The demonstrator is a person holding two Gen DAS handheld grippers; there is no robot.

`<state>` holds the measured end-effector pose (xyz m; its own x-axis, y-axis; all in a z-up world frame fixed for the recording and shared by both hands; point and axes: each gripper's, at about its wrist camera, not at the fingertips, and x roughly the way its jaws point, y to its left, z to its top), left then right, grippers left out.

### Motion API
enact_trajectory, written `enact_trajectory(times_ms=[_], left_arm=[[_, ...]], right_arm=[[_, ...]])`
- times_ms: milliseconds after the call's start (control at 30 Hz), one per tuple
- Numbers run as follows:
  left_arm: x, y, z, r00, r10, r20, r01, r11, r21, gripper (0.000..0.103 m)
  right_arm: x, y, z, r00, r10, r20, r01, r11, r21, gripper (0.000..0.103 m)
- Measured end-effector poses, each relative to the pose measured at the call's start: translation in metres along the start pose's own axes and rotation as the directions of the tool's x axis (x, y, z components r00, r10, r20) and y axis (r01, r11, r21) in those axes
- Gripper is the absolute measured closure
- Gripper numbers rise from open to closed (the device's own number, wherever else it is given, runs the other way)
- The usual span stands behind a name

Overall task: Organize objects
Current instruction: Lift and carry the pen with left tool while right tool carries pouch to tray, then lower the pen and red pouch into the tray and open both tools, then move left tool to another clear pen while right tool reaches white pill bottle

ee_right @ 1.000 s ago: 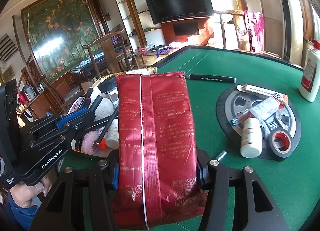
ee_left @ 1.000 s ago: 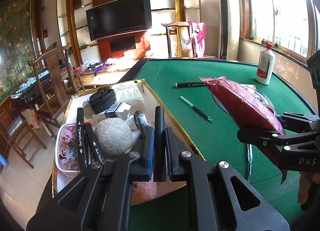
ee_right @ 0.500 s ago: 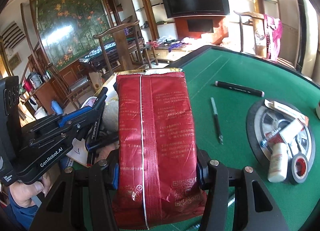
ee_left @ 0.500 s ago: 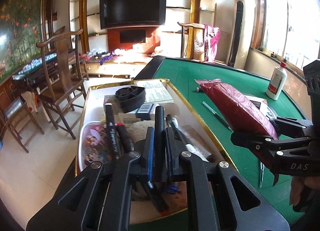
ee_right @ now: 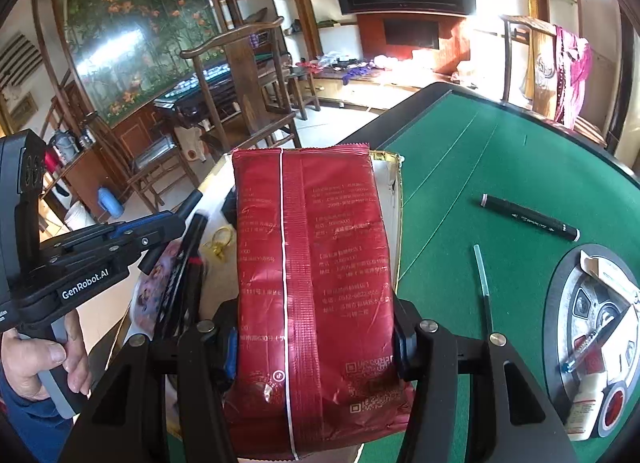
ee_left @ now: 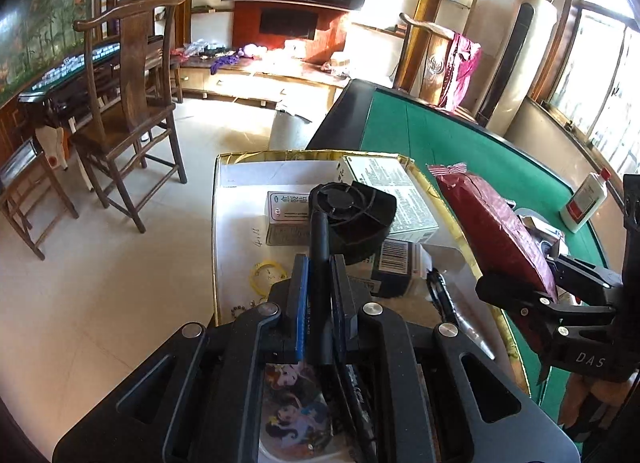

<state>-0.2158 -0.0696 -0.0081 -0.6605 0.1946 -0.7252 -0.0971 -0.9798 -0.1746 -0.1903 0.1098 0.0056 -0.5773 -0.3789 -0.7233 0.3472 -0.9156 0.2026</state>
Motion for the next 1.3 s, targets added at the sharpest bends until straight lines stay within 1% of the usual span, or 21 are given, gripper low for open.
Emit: enact_trajectory(times_ms=[100,333,433,467,533,633,700,767,800,867,967,1067,1200,1300], left_arm=[[0.010,0.007,0.005,1.000,-0.005,-0.019,0.005,1.000,-0.022,0.093],[0.027,0.018,0.016,0.999,-0.013,-0.043,0.010,0.998,-0.068,0.093],[0.030,0.023,0.019,0.999,-0.025,-0.040,0.020,0.993,-0.114,0.093],[0.032,0.027,0.021,0.999,-0.031,-0.040,0.025,0.990,-0.140,0.093],[0.032,0.034,0.023,0.998,-0.050,-0.036,0.043,0.981,-0.191,0.093],[0.032,0.037,0.023,0.997,-0.062,-0.044,0.052,0.978,-0.203,0.093],[0.029,0.038,0.022,0.997,-0.067,-0.047,0.056,0.975,-0.214,0.086],[0.024,0.039,0.020,0.995,-0.090,-0.039,0.079,0.969,-0.235,0.063],[0.020,0.039,0.019,0.994,-0.103,-0.030,0.093,0.966,-0.242,0.060],[0.011,0.035,0.019,0.994,-0.104,-0.017,0.097,0.968,-0.232,0.059],[-0.006,0.025,0.017,0.993,-0.122,0.008,0.121,0.971,-0.205,0.059],[-0.025,0.009,0.014,0.988,-0.148,0.030,0.151,0.975,-0.164,0.059],[-0.036,-0.027,0.006,0.983,-0.182,0.018,0.183,0.980,-0.084,0.059],[-0.039,-0.064,-0.006,0.976,-0.218,-0.011,0.218,0.976,-0.005,0.059]], right_arm=[[0.012,0.000,0.001,1.000,-0.011,-0.022,0.011,1.000,0.019,0.048],[0.031,0.008,-0.004,0.998,-0.025,-0.058,0.025,1.000,0.011,0.048],[0.033,0.009,-0.005,0.998,-0.038,-0.059,0.039,0.999,0.014,0.048],[0.033,0.009,-0.004,0.997,-0.042,-0.062,0.043,0.999,0.013,0.046],[0.033,0.012,-0.003,0.996,-0.053,-0.072,0.053,0.999,-0.006,0.046],[0.028,0.017,-0.005,0.993,-0.093,-0.070,0.089,0.994,-0.062,0.044],[0.023,0.021,-0.008,0.993,-0.105,-0.055,0.099,0.990,-0.097,0.043],[0.016,0.024,-0.010,0.993,-0.116,-0.032,0.111,0.986,-0.123,0.041],[0.013,0.026,-0.010,0.993,-0.117,-0.016,0.113,0.984,-0.136,0.041],[0.004,0.027,-0.010,0.994,-0.111,0.005,0.110,0.983,-0.147,0.041],[-0.021,0.024,-0.013,0.998,-0.037,0.054,0.044,0.989,-0.141,0.041],[-0.055,0.014,-0.024,0.992,0.005,0.127,0.013,0.990,-0.140,0.041],[-0.098,-0.022,-0.046,0.979,0.036,0.199,-0.021,0.997,-0.077,0.041],[-0.126,-0.055,-0.064,0.969,0.018,0.246,-0.014,1.000,-0.020,0.041]])
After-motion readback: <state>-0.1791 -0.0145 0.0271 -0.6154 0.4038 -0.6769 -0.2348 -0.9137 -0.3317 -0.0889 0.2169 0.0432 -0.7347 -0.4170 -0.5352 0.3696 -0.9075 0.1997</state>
